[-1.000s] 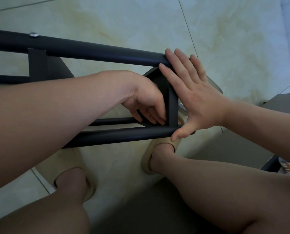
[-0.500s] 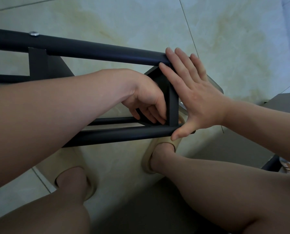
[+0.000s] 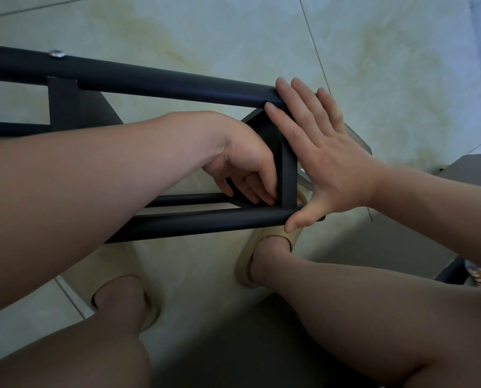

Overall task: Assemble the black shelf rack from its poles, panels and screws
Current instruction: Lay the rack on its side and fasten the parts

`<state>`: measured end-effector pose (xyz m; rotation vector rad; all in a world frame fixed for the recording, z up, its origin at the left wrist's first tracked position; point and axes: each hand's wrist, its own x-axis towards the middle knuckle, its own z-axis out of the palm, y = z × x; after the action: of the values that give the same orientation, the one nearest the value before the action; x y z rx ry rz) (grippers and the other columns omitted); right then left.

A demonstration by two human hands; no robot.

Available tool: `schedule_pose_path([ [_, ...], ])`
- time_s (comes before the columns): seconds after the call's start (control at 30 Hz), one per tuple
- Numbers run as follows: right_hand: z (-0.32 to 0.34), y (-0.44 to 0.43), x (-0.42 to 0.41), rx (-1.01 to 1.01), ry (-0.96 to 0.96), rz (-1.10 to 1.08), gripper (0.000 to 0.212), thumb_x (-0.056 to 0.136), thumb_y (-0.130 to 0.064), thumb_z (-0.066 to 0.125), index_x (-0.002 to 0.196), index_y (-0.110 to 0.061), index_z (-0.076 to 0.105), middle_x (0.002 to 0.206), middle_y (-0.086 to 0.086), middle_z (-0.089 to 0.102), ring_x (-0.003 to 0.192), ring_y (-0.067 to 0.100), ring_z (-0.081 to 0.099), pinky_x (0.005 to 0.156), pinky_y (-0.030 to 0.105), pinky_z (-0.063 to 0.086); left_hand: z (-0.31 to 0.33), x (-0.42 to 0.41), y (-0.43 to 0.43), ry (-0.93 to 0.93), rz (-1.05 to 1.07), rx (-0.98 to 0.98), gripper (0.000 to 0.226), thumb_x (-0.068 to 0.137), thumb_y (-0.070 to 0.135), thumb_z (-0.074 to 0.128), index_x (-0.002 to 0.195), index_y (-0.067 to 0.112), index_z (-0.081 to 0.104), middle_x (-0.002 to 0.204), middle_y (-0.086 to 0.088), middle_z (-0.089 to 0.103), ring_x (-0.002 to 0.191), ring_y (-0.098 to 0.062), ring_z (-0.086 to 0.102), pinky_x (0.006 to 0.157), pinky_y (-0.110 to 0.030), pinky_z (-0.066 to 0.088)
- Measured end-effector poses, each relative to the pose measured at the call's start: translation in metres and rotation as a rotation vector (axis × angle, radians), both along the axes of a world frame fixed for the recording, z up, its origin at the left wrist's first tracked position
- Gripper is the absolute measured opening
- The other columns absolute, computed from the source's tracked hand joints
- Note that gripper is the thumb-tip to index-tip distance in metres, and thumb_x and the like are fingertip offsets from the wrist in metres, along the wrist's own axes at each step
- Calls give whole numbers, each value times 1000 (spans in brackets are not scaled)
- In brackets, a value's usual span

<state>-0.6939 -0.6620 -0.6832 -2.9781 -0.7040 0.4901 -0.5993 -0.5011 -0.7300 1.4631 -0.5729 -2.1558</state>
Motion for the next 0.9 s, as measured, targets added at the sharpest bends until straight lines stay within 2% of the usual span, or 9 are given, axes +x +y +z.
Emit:
schedule_pose_path([
  [0.07,1,0,0,-2,0,-1,142,63,-104,27,160,-1,8,166,28,2,155,41,-3,124,57,-2,1,1,0,10,1,11,16,88,17,66,89,25,79,97,9,78,110,-12,64,107,-47,38],
  [0.13,1,1,0,-3,0,0,142,64,-104,27,160,-1,9,166,28,3,155,41,-3,124,57,-2,1,1,0,11,0,13,16,88,19,66,85,25,80,96,9,78,107,-13,65,104,-45,41],
  [0.23,1,1,0,-2,0,-1,142,64,-103,27,160,0,10,165,29,3,155,41,-3,124,56,-3,-2,0,-1,15,21,4,24,89,21,67,71,28,81,90,8,77,91,-11,65,94,-36,47],
  [0.37,2,1,0,-8,7,-4,143,63,-104,27,160,0,10,166,29,2,155,41,-3,124,56,-2,-6,0,-2,66,54,-10,26,89,16,67,69,24,80,85,5,75,63,-7,62,82,-30,50],
  [0.47,2,1,1,-13,10,-5,143,63,-103,27,160,0,9,166,29,2,155,41,-4,124,58,-1,-6,0,-3,114,71,-9,27,90,11,65,71,22,80,83,3,74,54,-5,57,79,-30,51],
  [0.63,1,1,0,-3,-1,0,142,63,-103,27,160,0,10,166,28,3,155,41,-3,124,57,-1,-5,2,-2,112,54,-5,23,89,8,64,77,20,78,82,4,73,57,-5,58,80,-30,50],
  [0.7,1,1,0,-2,-3,1,142,63,-103,27,160,-1,10,166,29,3,155,42,-2,124,57,-1,-4,3,-2,105,40,2,23,90,11,64,76,22,79,83,4,73,59,-6,60,79,-30,50],
  [0.8,1,1,1,-2,1,0,143,63,-103,28,160,-1,9,166,28,2,155,41,-3,124,56,-2,-3,3,-3,72,44,16,11,89,19,67,87,23,77,85,5,74,61,-6,58,80,-31,50],
  [0.9,1,1,0,0,10,-4,143,63,-104,27,160,-1,9,166,28,2,155,41,-4,125,56,-2,-4,1,-3,47,61,26,8,88,18,69,88,22,75,81,6,74,61,-6,55,79,-31,50],
])
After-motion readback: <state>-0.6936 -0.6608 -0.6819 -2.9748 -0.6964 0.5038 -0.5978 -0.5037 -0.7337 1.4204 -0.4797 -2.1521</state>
